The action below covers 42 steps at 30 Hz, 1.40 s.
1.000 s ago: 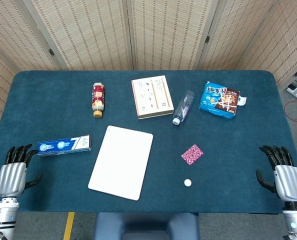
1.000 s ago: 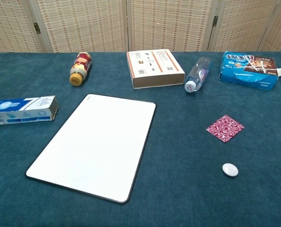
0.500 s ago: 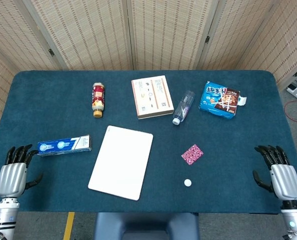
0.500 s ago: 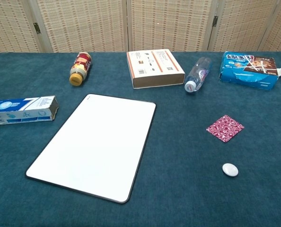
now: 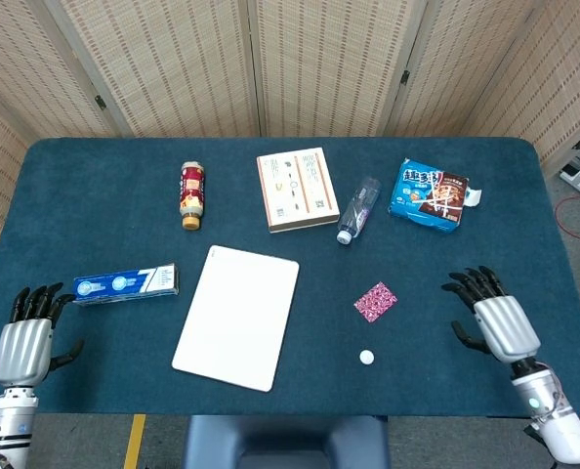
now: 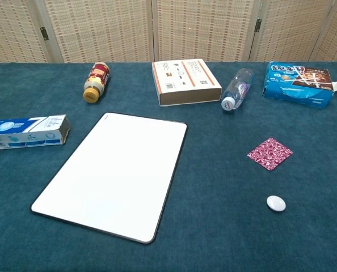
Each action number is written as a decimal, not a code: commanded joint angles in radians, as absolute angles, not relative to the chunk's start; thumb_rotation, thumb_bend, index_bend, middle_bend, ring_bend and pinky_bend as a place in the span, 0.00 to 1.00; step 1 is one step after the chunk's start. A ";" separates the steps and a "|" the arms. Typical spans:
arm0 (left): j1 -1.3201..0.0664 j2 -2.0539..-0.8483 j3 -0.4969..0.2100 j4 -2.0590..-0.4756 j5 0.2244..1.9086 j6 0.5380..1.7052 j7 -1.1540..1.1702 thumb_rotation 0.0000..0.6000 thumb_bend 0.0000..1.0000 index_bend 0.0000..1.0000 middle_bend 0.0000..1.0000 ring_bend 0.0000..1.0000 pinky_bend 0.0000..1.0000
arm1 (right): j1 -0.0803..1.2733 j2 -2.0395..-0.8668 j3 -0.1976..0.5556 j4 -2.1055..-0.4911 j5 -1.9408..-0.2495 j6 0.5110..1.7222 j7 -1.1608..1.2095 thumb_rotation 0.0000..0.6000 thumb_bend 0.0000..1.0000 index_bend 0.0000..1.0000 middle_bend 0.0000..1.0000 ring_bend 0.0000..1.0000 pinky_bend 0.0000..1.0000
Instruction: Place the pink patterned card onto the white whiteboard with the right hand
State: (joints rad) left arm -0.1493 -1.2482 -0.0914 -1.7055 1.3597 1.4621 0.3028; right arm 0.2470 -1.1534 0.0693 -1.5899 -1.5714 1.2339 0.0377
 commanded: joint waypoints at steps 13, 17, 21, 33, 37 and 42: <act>-0.137 -1.247 -0.085 -1.696 1.343 1.462 0.299 1.00 0.29 0.27 0.15 0.11 0.00 | 0.517 -1.325 0.092 -1.411 -1.521 0.892 -0.030 1.00 0.44 0.28 0.18 0.04 0.00; -0.136 -1.248 -0.085 -1.695 1.342 1.462 0.298 1.00 0.29 0.27 0.15 0.11 0.00 | 0.549 -1.355 0.089 -1.378 -1.513 0.861 -0.045 1.00 0.44 0.28 0.18 0.04 0.00; -0.134 -1.248 -0.084 -1.693 1.341 1.461 0.292 1.00 0.29 0.27 0.15 0.11 0.00 | 0.574 -1.372 0.075 -1.358 -1.510 0.833 -0.068 1.00 0.44 0.27 0.18 0.03 0.00; -0.125 -1.249 -0.079 -1.693 1.341 1.465 0.284 1.00 0.29 0.27 0.14 0.11 0.00 | 0.628 -1.375 0.056 -1.313 -1.512 0.796 -0.089 1.00 0.37 0.26 0.17 0.02 0.00; -0.122 -1.247 -0.079 -1.691 1.339 1.467 0.282 1.00 0.29 0.27 0.14 0.11 0.00 | 0.642 -1.387 0.050 -1.308 -1.505 0.783 -0.094 1.00 0.37 0.26 0.17 0.03 0.00; -0.121 -1.245 -0.080 -1.689 1.338 1.466 0.280 1.00 0.29 0.27 0.14 0.11 0.00 | 0.656 -1.406 0.040 -1.292 -1.498 0.774 -0.112 1.00 0.37 0.26 0.17 0.02 0.00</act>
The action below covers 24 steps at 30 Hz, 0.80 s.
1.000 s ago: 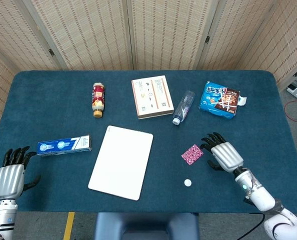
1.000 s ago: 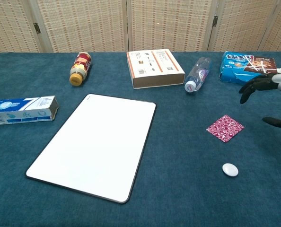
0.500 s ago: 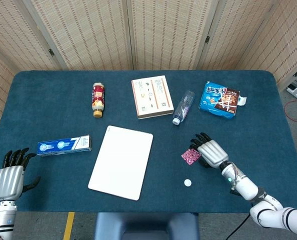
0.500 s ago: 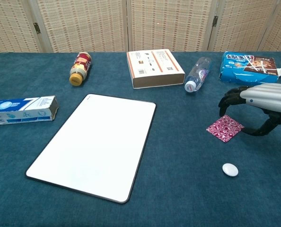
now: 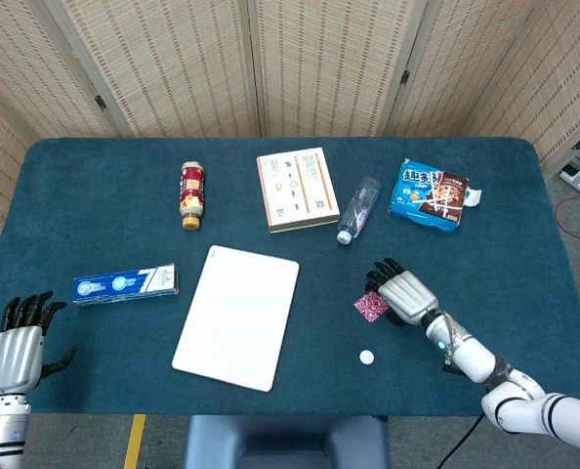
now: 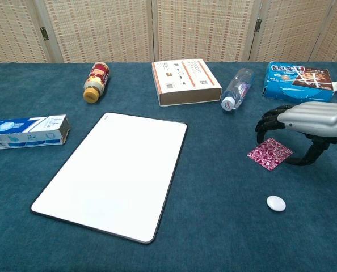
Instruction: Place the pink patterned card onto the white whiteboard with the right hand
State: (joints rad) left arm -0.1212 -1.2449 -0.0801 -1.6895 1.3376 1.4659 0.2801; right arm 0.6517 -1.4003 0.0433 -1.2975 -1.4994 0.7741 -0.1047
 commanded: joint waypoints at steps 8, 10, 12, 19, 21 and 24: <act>-0.120 -1.246 -0.080 -1.686 1.336 1.463 0.275 1.00 0.29 0.27 0.14 0.11 0.00 | 0.663 -1.420 0.027 -1.280 -1.489 0.779 -0.135 1.00 0.37 0.26 0.17 0.02 0.00; -0.119 -1.245 -0.079 -1.685 1.337 1.463 0.275 1.00 0.29 0.27 0.14 0.11 0.00 | 0.664 -1.422 0.024 -1.280 -1.487 0.781 -0.137 1.00 0.37 0.26 0.17 0.02 0.00; -0.117 -1.245 -0.080 -1.684 1.335 1.465 0.274 1.00 0.29 0.27 0.14 0.11 0.00 | 0.663 -1.424 0.021 -1.278 -1.487 0.787 -0.142 1.00 0.37 0.26 0.17 0.02 0.00; -0.117 -1.246 -0.080 -1.683 1.336 1.464 0.273 1.00 0.29 0.27 0.14 0.11 0.00 | 0.668 -1.440 0.018 -1.265 -1.477 0.792 -0.151 1.00 0.37 0.26 0.17 0.02 0.00; -0.116 -1.245 -0.081 -1.682 1.335 1.464 0.273 1.00 0.29 0.27 0.14 0.11 0.00 | 0.669 -1.443 0.020 -1.262 -1.475 0.798 -0.149 1.00 0.37 0.26 0.17 0.02 0.00; -0.115 -1.244 -0.081 -1.682 1.334 1.464 0.273 1.00 0.29 0.27 0.14 0.11 0.00 | 0.673 -1.446 0.021 -1.258 -1.470 0.798 -0.151 1.00 0.37 0.26 0.17 0.02 0.00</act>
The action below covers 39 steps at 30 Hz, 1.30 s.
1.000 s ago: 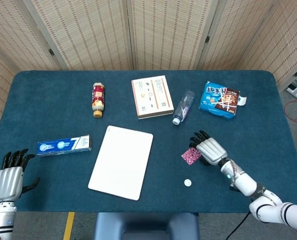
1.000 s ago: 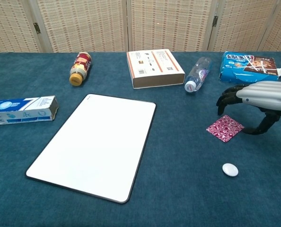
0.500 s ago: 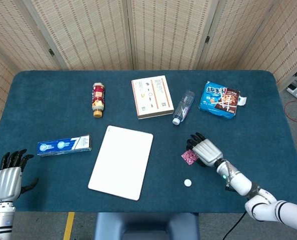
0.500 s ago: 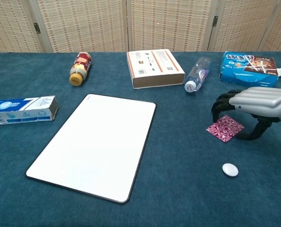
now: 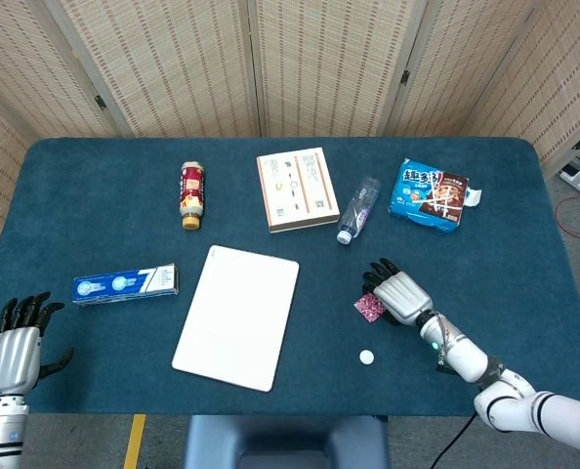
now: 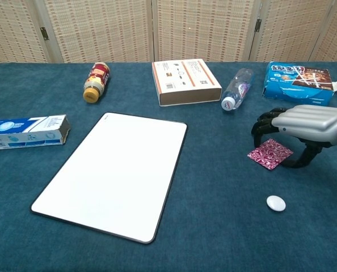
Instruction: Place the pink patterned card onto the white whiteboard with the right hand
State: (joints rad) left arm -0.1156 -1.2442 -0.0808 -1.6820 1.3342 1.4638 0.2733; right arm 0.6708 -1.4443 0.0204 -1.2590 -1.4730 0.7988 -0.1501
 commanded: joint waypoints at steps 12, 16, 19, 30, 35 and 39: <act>-0.113 -1.245 -0.079 -1.676 1.334 1.461 0.268 1.00 0.29 0.27 0.14 0.11 0.00 | 0.668 -1.450 0.017 -1.259 -1.461 0.825 -0.158 1.00 0.37 0.30 0.18 0.02 0.00; -0.114 -1.246 -0.080 -1.676 1.336 1.461 0.269 1.00 0.29 0.27 0.14 0.11 0.00 | 0.664 -1.436 0.024 -1.286 -1.473 0.861 -0.155 1.00 0.37 0.31 0.18 0.02 0.00; -0.115 -1.246 -0.081 -1.676 1.338 1.460 0.268 1.00 0.29 0.27 0.14 0.11 0.00 | 0.667 -1.427 0.031 -1.312 -1.483 0.881 -0.154 1.00 0.37 0.31 0.18 0.02 0.00; -0.119 -1.242 -0.088 -1.664 1.334 1.455 0.258 1.00 0.29 0.27 0.14 0.11 0.00 | 0.805 -1.499 0.120 -1.402 -1.482 0.808 -0.227 1.00 0.37 0.31 0.18 0.02 0.00; -0.116 -1.236 -0.086 -1.662 1.336 1.459 0.259 1.00 0.29 0.27 0.14 0.11 0.00 | 0.887 -1.555 0.166 -1.401 -1.436 0.731 -0.269 1.00 0.37 0.31 0.18 0.02 0.00; -0.112 -1.234 -0.083 -1.662 1.335 1.461 0.257 1.00 0.29 0.27 0.14 0.11 0.00 | 0.949 -1.601 0.195 -1.368 -1.403 0.682 -0.300 1.00 0.37 0.31 0.18 0.02 0.00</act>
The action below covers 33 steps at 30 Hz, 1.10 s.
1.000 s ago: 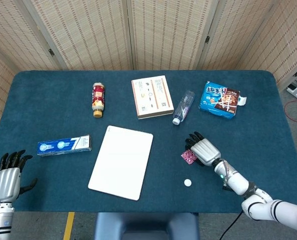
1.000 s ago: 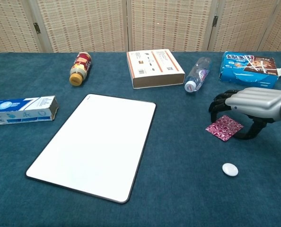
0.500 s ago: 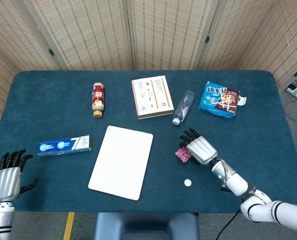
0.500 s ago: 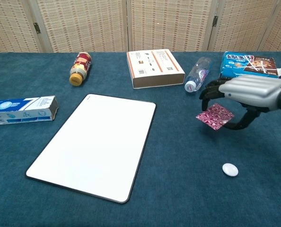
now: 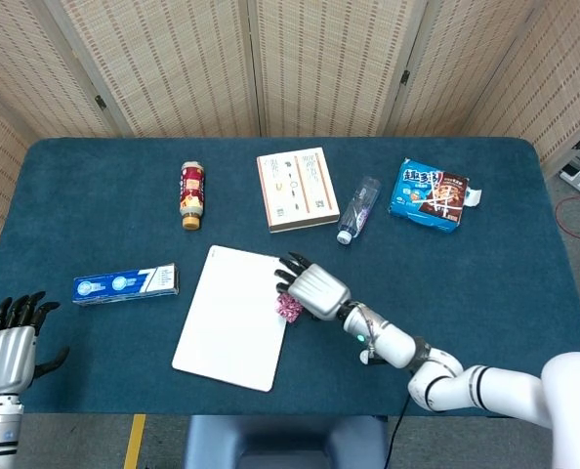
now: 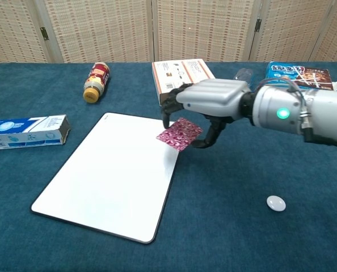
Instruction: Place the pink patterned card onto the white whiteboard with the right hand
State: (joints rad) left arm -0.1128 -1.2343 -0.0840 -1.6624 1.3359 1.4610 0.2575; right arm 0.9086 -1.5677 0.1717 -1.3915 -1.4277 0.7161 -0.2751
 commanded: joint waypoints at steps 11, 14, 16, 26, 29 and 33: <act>-0.099 -1.229 -0.078 -1.666 1.331 1.469 0.257 1.00 0.29 0.27 0.14 0.11 0.00 | 1.085 -1.719 0.228 -1.230 -1.279 0.569 -0.401 1.00 0.37 0.22 0.17 0.01 0.00; -0.099 -1.230 -0.078 -1.666 1.333 1.470 0.254 1.00 0.29 0.27 0.14 0.11 0.00 | 1.095 -1.722 0.225 -1.226 -1.255 0.568 -0.402 1.00 0.37 0.08 0.17 0.00 0.00; -0.099 -1.229 -0.079 -1.665 1.331 1.469 0.254 1.00 0.29 0.27 0.14 0.12 0.00 | 1.090 -1.712 0.218 -1.233 -1.256 0.582 -0.401 1.00 0.37 0.03 0.17 0.00 0.00; -0.105 -1.233 -0.080 -1.660 1.335 1.458 0.248 1.00 0.29 0.27 0.14 0.11 0.00 | 0.943 -1.498 0.111 -1.476 -1.357 0.748 -0.318 1.00 0.37 0.07 0.17 0.02 0.00; -0.110 -1.239 -0.081 -1.665 1.346 1.457 0.247 1.00 0.29 0.27 0.14 0.11 0.00 | 0.889 -1.432 0.065 -1.538 -1.404 0.810 -0.304 1.00 0.37 0.11 0.17 0.02 0.00; -0.116 -1.240 -0.082 -1.670 1.345 1.451 0.259 1.00 0.29 0.27 0.14 0.11 0.00 | 0.818 -1.360 0.002 -1.595 -1.472 0.896 -0.272 1.00 0.37 0.18 0.18 0.03 0.00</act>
